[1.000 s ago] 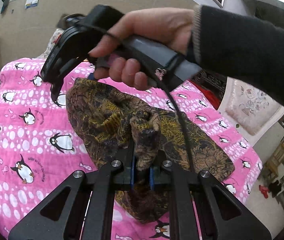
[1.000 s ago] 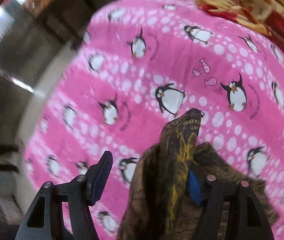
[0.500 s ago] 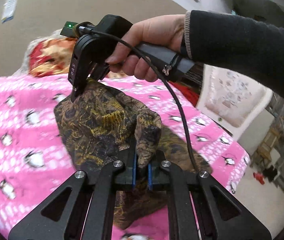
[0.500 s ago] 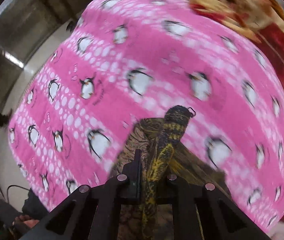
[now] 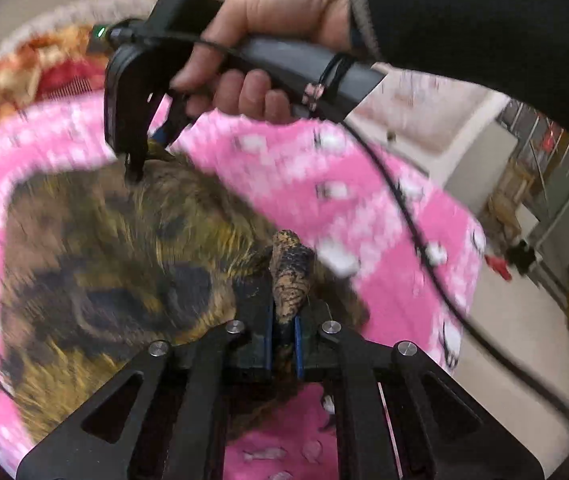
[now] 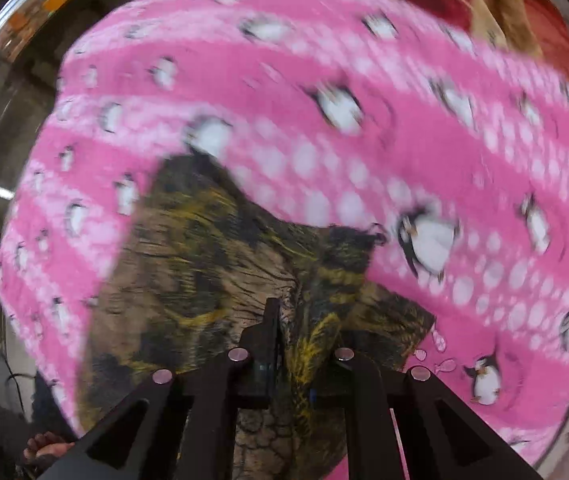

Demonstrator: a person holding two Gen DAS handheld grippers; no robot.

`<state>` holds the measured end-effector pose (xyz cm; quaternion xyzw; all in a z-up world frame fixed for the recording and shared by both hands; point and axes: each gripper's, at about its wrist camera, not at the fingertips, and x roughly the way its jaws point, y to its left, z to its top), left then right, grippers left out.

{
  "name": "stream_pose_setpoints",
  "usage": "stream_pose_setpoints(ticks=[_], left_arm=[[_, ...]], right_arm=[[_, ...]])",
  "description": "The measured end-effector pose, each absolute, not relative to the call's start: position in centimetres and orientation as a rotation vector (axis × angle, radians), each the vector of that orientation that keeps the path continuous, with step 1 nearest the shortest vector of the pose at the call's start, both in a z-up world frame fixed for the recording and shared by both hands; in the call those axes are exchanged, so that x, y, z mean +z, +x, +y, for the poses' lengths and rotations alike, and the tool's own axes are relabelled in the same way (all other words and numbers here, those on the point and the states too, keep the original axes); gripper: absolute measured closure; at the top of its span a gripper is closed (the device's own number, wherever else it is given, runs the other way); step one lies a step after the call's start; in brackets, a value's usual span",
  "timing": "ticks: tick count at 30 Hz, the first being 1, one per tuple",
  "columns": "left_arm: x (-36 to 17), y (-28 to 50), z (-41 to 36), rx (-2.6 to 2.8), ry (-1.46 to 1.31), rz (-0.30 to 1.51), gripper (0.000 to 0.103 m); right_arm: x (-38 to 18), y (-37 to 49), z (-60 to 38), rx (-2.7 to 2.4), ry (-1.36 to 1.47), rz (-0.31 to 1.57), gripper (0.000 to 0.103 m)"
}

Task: Fold small clothes

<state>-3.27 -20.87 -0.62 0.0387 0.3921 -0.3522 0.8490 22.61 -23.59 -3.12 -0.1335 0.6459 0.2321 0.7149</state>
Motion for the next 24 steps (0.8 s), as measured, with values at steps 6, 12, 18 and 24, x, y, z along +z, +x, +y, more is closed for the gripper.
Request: stream_pose_setpoints(ticks=[6, 12, 18, 24], left_arm=[[0.6, -5.2, -18.2, -0.825, 0.005, 0.875, 0.09], [4.3, -6.7, -9.0, -0.608, -0.103, 0.746, 0.085], [-3.4, -3.2, -7.8, -0.521, -0.174, 0.974, 0.092], [-0.6, -2.6, -7.1, -0.517, -0.177, 0.919, 0.092]], right_arm=[[-2.8, 21.5, -29.6, 0.41, -0.036, 1.344, 0.067], [4.8, 12.0, -30.3, 0.555, -0.136, 1.009, 0.067], [-1.1, 0.7, -26.0, 0.787, -0.394, 0.983, 0.067], [-3.0, -1.4, -27.2, 0.705, -0.379, 0.9, 0.067]])
